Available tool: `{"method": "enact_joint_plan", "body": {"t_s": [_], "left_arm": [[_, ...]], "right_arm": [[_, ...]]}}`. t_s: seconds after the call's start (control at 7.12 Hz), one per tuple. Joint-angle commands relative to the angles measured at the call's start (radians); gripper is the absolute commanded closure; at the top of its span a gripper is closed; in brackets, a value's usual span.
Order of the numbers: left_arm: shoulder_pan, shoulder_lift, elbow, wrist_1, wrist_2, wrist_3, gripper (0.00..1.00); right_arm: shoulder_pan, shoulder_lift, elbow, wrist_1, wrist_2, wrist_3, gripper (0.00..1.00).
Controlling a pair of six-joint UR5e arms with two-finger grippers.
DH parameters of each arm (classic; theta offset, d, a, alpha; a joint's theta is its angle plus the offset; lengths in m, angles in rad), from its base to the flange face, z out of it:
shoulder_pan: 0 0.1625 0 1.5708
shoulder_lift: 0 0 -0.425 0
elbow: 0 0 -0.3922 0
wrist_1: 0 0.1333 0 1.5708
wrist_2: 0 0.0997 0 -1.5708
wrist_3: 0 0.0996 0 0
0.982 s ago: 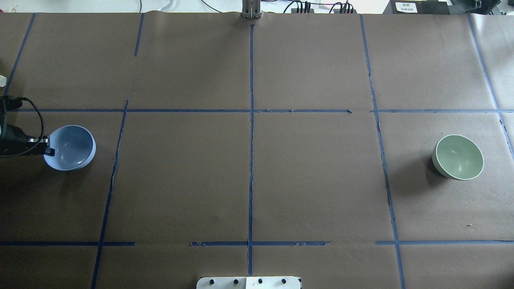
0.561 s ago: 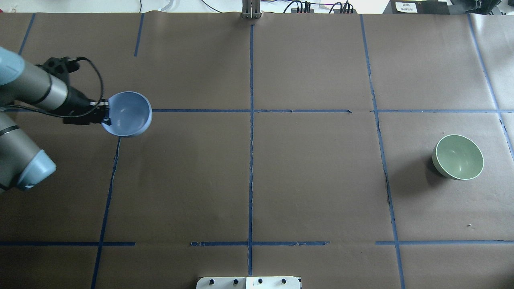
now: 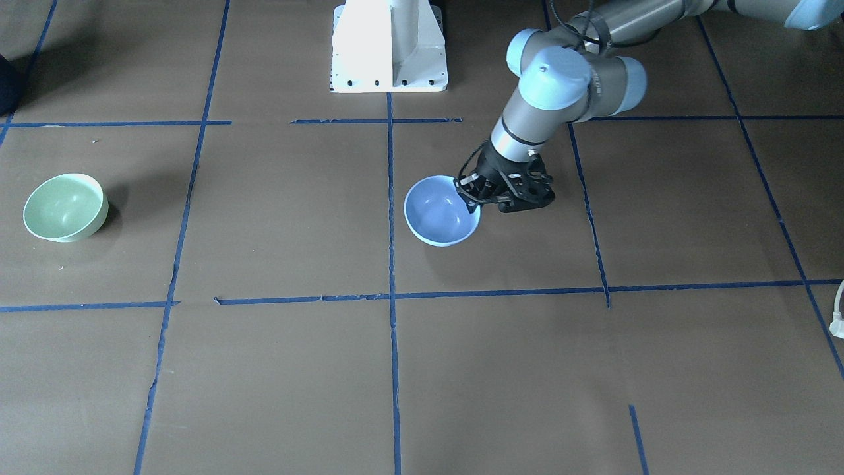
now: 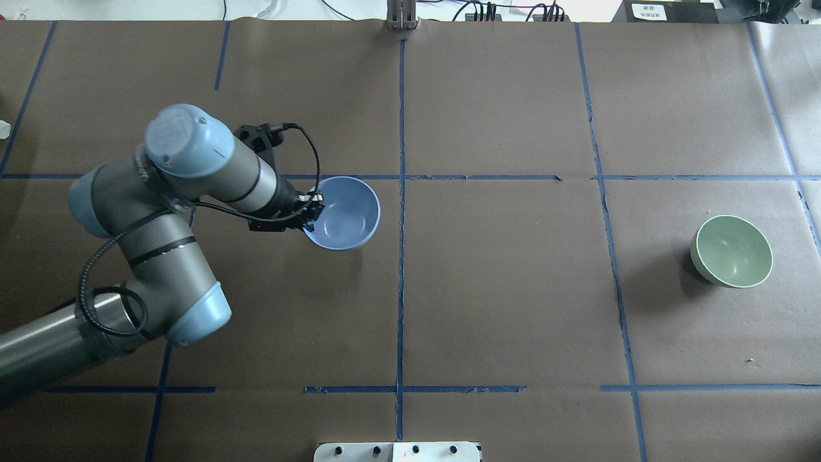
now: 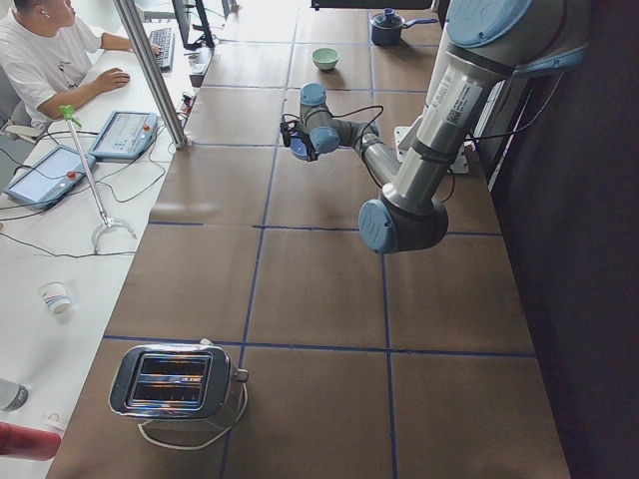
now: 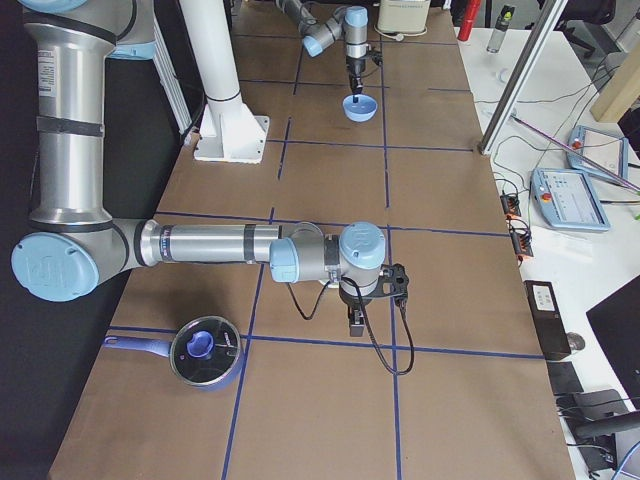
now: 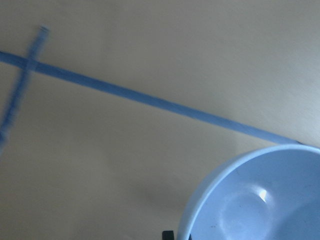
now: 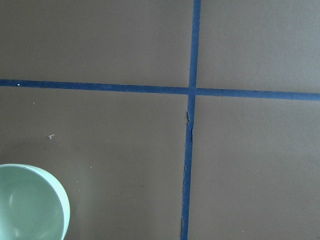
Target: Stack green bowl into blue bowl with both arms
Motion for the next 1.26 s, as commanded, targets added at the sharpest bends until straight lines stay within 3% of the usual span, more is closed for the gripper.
{"method": "enact_joint_plan", "body": {"t_s": [0.0, 0.28, 0.42, 0.56, 0.7, 0.84, 0.98, 1.12], "left_arm": [[0.061, -0.125, 0.114, 0.010, 0.071, -0.041, 1.00], [0.067, -0.124, 0.123, 0.010, 0.071, -0.041, 0.98], [0.067, -0.118, 0.123, 0.009, 0.071, -0.033, 0.92], [0.067, -0.118, 0.123, 0.009, 0.071, -0.030, 0.77], [0.067, -0.118, 0.123, 0.009, 0.071, -0.030, 0.56], [0.061, -0.118, 0.113, 0.012, 0.074, -0.029, 0.22], [0.039, -0.118, 0.097, 0.015, 0.067, -0.026, 0.11], [0.004, -0.116, 0.049, 0.106, 0.016, 0.017, 0.07]], "right_arm": [[0.000, 0.000, 0.001, 0.000, 0.000, 0.000, 0.00], [0.000, 0.000, 0.004, 0.000, 0.000, 0.002, 0.00], [0.000, 0.000, 0.002, 0.000, 0.000, 0.002, 0.00], [0.000, 0.000, 0.002, 0.000, 0.000, 0.002, 0.00], [0.000, 0.000, 0.002, 0.000, 0.000, 0.002, 0.00], [0.000, 0.000, 0.004, 0.000, 0.000, 0.002, 0.00], [0.000, 0.000, 0.002, 0.000, 0.000, 0.003, 0.00], [0.000, 0.000, 0.005, 0.000, 0.002, 0.005, 0.00]]}}
